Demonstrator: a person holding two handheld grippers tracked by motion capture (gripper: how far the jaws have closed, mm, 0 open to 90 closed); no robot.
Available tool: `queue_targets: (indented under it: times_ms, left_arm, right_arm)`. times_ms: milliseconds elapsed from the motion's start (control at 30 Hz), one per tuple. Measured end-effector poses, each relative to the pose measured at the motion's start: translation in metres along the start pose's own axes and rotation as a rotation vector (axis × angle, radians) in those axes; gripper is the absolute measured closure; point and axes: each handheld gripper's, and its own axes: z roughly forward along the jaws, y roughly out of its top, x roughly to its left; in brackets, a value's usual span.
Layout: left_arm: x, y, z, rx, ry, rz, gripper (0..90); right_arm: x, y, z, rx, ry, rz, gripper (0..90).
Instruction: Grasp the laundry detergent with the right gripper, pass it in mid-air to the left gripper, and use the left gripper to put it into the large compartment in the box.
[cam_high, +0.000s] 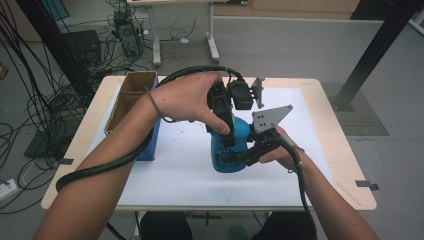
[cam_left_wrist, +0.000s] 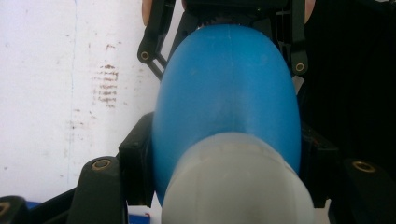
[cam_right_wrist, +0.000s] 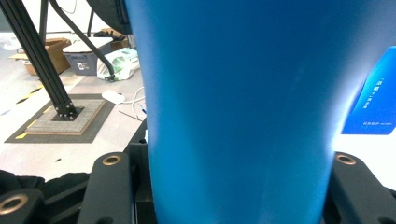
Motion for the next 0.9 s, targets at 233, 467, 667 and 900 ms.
queue_targets:
  times_ms: [233,467,667,900]
  left_arm:
    - [0.0005,0.0002,-0.0003,0.005,0.000,-0.004,37.7]
    - [0.0009,-0.0002,-0.0007,0.003,0.005,-0.007,37.7]
    - [0.0005,0.0002,-0.0017,-0.001,0.011,-0.005,37.8]
    - [0.0013,0.0010,-0.0016,0.005,0.022,-0.011,37.8]
  right_arm:
    - [-0.0006,0.0000,0.0000,0.003,0.003,0.000,44.0]
    - [-0.0019,0.0011,0.0007,0.004,0.000,-0.001,43.9]
    - [-0.0027,0.0012,0.0024,-0.004,0.003,0.000,43.4]
    - [-0.0045,0.0006,0.0030,-0.014,0.010,0.013,39.9]
